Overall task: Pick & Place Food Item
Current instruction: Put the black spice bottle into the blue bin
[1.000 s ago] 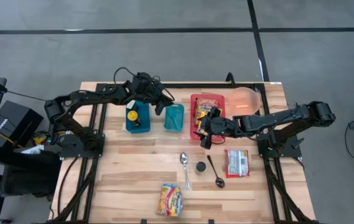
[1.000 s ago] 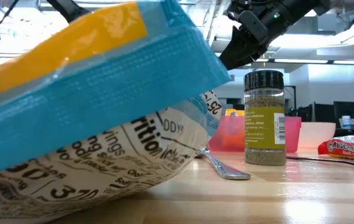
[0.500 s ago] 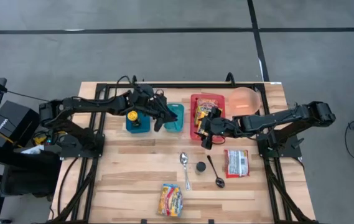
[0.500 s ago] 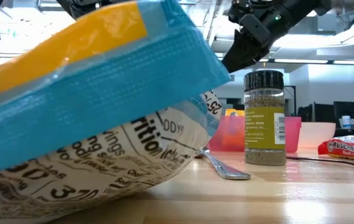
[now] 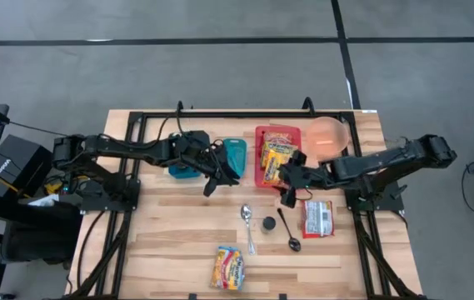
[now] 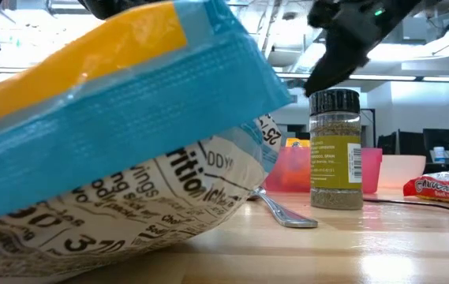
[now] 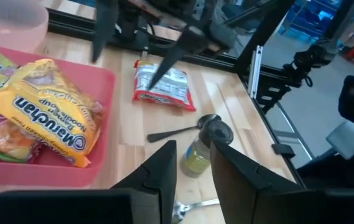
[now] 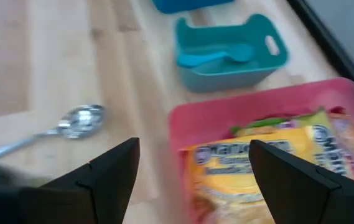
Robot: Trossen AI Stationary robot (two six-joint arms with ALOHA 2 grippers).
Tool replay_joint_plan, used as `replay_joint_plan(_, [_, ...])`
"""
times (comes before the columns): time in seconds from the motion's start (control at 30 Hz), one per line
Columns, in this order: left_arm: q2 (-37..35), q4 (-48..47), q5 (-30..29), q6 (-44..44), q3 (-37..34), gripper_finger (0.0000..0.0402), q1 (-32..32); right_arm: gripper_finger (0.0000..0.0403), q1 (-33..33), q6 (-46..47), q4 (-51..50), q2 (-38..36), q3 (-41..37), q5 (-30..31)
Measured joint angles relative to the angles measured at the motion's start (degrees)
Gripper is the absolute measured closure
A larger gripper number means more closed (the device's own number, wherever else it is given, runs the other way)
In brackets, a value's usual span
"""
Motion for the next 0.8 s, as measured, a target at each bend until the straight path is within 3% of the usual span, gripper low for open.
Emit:
replay_joint_plan(0.37, [0.0, 0.1, -3.1, 0.0, 0.0, 0.0309, -0.6, 0.0106, 17.0, 12.0, -2.4, -3.5, 0.0, 2.2])
replay_joint_plan(0.63, [0.0, 0.1, -3.1, 0.0, 0.0, 0.0309, -0.6, 0.0106, 25.9, 23.4, -5.7, -0.4, 0.0, 8.9])
replay_joint_plan(0.8, [0.0, 0.1, -3.1, 0.0, 0.0, 0.0309, -0.6, 0.0106, 28.9, 29.7, -5.9, 3.4, 0.0, 9.9])
